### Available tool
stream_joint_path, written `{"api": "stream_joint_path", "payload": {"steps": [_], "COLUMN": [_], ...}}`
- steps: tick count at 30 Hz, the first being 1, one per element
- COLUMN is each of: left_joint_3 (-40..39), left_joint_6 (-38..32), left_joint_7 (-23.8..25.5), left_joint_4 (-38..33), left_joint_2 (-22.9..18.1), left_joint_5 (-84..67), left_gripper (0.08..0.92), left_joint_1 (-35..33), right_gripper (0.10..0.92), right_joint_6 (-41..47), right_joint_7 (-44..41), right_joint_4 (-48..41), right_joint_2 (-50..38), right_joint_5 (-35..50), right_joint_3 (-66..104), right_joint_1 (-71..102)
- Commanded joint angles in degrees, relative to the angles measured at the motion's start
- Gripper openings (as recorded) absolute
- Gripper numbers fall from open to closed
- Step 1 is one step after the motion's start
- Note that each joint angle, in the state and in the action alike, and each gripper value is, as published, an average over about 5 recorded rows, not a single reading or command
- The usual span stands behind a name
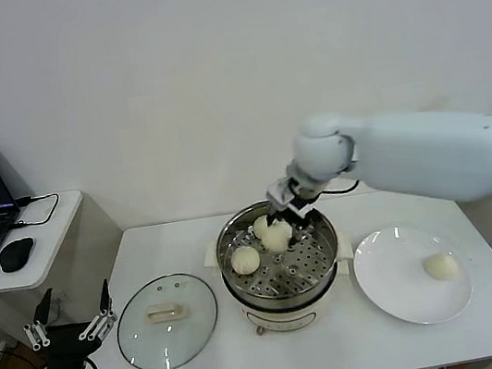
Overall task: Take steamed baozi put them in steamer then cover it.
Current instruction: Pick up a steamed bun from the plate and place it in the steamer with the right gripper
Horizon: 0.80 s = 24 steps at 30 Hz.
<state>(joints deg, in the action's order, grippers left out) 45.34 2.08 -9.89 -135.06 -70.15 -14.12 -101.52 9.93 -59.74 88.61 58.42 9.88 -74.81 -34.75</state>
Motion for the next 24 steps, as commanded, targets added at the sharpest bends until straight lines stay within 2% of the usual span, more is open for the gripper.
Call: {"api": "stream_joint_path", "payload": {"steps": [1, 9, 24], "left_joint_3": [0.7, 0.9, 0.4], "left_joint_6": [0.0, -0.1, -0.1], "left_joint_7": [-0.1, -0.1, -0.2], "left_joint_4": [-0.2, -0.3, -0.4], "left_joint_2": [-0.3, -0.8, -1.3], "left_joint_5": [-0.1, -0.1, 0.1], "left_gripper": [0.823, 0.823, 0.823], "left_joint_1": [0.1, 0.2, 0.1], "right_gripper": [0.602, 0.602, 0.602], "right_joint_6": [-11.7, -15.1, -16.5], "right_joint_7": [-0.1, 0.1, 0.1], "right_joint_4": [-0.8, 1.0, 5.6], "right_joint_2": [5.2, 4.3, 1.2], "right_joint_5": [-11.6, -15.3, -15.7], "right_joint_3": [-3.0, -3.7, -3.8], "right_joint_1": [1.8, 3.3, 3.7]}}
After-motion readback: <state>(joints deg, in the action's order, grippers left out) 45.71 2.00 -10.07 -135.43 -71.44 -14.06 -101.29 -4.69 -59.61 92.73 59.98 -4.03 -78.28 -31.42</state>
